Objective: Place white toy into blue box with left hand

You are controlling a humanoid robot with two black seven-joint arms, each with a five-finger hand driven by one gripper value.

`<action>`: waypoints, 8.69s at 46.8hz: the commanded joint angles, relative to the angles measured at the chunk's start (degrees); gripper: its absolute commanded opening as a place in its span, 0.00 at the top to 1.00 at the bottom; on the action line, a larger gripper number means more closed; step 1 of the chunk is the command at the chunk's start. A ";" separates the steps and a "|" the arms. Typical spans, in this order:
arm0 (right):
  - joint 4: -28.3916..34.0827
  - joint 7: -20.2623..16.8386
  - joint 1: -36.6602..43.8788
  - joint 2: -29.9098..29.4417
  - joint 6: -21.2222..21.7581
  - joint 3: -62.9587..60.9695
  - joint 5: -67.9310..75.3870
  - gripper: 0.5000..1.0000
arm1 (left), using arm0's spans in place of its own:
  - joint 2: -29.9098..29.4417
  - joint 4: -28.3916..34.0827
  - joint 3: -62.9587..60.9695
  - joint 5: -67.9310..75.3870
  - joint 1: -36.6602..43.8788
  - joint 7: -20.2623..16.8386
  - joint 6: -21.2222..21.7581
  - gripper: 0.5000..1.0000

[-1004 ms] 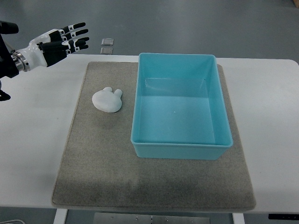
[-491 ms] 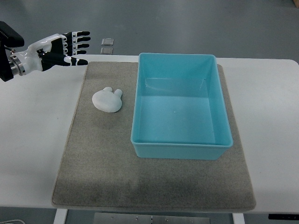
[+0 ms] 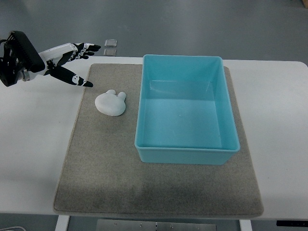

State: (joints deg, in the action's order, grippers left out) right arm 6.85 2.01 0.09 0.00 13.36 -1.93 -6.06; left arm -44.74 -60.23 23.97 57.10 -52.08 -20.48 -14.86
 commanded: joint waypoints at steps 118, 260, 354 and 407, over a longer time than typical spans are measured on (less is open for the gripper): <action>0.00 -0.07 0.00 0.00 0.00 0.00 0.00 0.13 | 7.47 -1.12 -4.98 32.28 -1.89 0.71 6.42 1.00; 0.00 0.02 0.00 0.00 0.00 0.00 0.00 0.13 | 23.20 -4.99 -6.04 38.26 -10.77 0.88 9.67 0.47; 0.00 0.02 0.00 0.00 0.00 0.00 0.00 0.13 | 15.29 15.13 -3.23 -53.75 -6.02 6.33 -12.12 0.01; 0.00 0.02 0.00 0.00 0.00 0.00 0.00 0.13 | 16.00 25.25 -0.77 -76.70 -1.45 20.31 -20.14 0.01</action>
State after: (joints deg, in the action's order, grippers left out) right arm 6.86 2.02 0.09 0.00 13.36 -1.93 -6.06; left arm -28.75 -34.99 23.18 -19.70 -53.49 -0.18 -35.01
